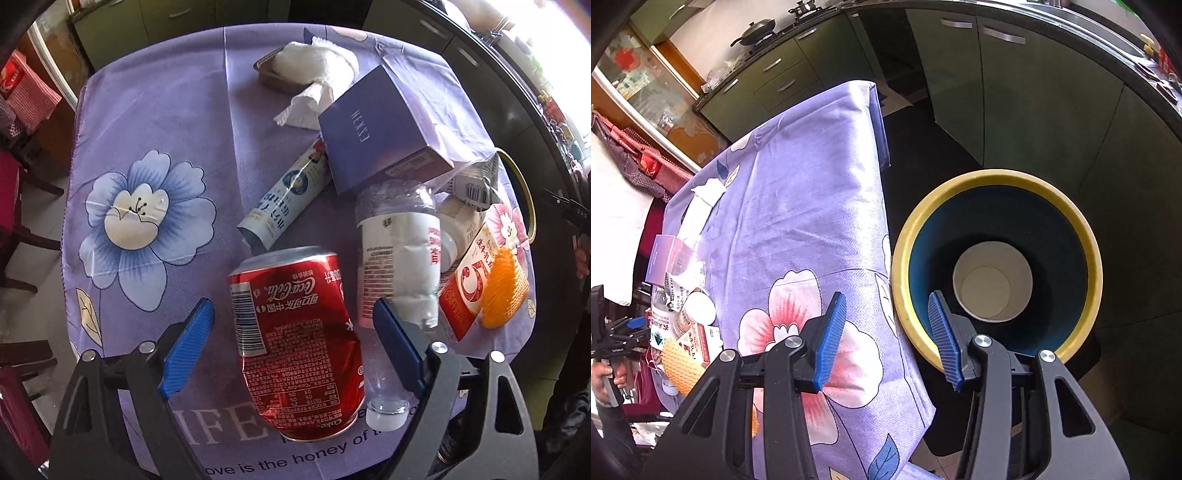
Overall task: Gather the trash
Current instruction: 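Grasp the red Coca-Cola can with the left gripper and lift it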
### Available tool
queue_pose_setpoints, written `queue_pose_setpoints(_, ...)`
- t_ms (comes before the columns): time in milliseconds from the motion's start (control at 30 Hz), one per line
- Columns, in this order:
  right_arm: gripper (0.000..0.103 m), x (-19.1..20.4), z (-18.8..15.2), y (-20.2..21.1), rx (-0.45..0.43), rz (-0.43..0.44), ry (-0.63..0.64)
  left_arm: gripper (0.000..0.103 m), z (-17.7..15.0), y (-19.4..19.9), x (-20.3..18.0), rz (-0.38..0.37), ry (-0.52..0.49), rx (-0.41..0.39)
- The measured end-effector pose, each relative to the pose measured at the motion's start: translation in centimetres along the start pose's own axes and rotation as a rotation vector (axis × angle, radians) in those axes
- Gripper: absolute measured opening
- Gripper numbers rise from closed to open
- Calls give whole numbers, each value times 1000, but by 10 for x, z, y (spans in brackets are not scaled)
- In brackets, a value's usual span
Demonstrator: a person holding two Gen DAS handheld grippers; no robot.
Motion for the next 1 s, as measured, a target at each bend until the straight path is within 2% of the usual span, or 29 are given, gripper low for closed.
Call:
queue_pose_setpoints(200, 47, -2, -2, -6, 16, 0, 8, 82, 1, -19, -2, 36, -9, 78)
queue_pose_setpoints(467, 47, 2, -1, -19, 37, 8, 20, 67, 0, -40, -2, 56, -20, 162)
queue_pose_setpoints(667, 47, 6, -3, -25, 45, 19, 29, 66, 1, -41, -4, 59, -41, 143)
queue_pose_setpoints(833, 47, 7, -3, -26, 42, 24, 29, 66, -8, -16, 0, 73, -58, 87)
queue_pose_setpoints(1000, 47, 7, -6, -25, 33, 38, 28, 66, -13, 17, -16, 103, -85, 30)
Point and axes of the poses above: each gripper's, at about its wrist camera, not at the fingertips, and y roughly against the way its jaws point, x to its left, z to its top, the point moved 1 cm from there along -y, roughly the way its jaws point, and after that the axes turned 5 degrees about -y, right-handed, at the moved point
